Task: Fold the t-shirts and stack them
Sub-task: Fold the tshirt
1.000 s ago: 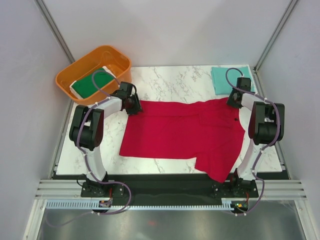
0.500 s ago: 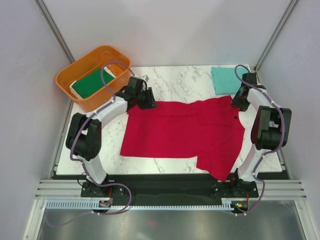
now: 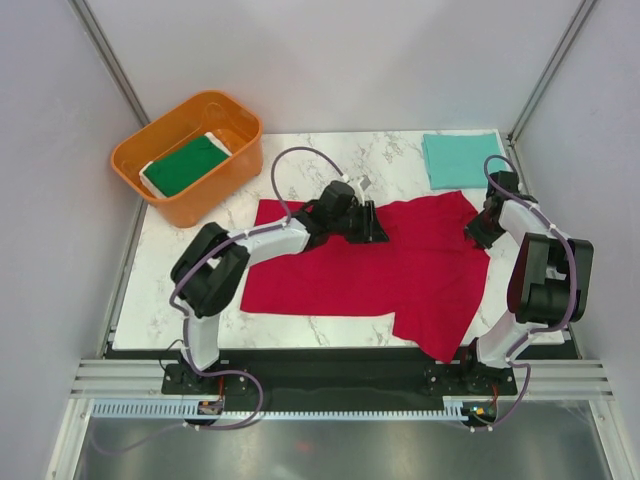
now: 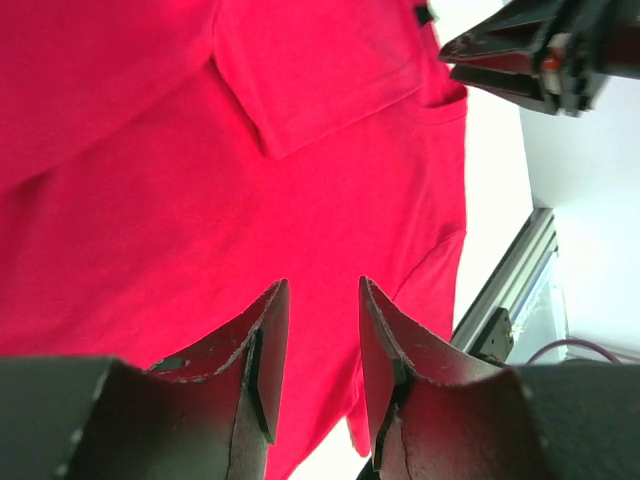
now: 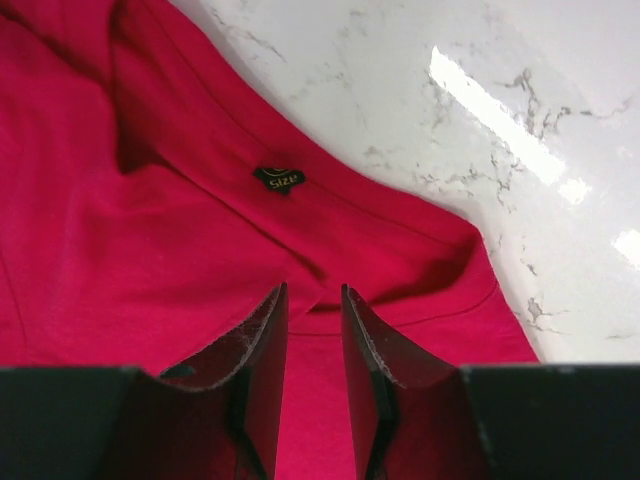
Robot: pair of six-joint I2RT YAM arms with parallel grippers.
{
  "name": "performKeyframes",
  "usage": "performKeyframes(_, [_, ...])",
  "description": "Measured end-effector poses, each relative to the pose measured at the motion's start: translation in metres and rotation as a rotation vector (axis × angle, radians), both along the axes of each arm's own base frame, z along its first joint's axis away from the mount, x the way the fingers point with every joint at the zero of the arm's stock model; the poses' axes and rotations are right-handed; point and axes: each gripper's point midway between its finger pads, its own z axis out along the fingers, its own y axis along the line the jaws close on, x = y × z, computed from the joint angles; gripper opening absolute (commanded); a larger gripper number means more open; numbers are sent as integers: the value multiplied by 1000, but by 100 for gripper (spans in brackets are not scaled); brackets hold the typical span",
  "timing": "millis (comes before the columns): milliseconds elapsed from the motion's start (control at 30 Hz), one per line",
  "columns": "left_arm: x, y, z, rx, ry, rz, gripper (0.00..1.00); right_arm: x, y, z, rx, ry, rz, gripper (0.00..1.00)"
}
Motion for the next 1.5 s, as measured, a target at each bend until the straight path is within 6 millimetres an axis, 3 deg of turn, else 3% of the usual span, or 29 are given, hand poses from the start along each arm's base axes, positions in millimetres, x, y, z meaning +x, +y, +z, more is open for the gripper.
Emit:
performKeyframes(167, [-10, -28, -34, 22, 64, -13, 44, -7, 4, -10, 27, 10, -58, 36])
performKeyframes(367, [-9, -47, -47, 26, 90, 20, 47, -13, 12, -24, 71, 11, -86, 35])
performKeyframes(633, [11, -60, -65, 28, 95, 74, 47, -8, 11, -27, 74, -20, -98, 34])
performKeyframes(767, [15, -64, -77, 40, 104, 83, 47, -5, 11, -28, 71, -38, -94, 11])
performKeyframes(933, [21, -66, -79, 45, 89, 104, 44, -3, 10, -29, 67, -52, -87, 0])
performKeyframes(1133, [29, -68, -80, 48, 75, 133, 38, -7, 11, -25, 61, -76, -73, 0])
performKeyframes(1333, [33, -69, -90, 51, 93, 159, 38, -10, 14, -21, 67, -92, -55, 0])
performKeyframes(1500, [36, -71, -86, 43, 87, 167, 38, -6, 19, -4, 83, -152, -37, 0])
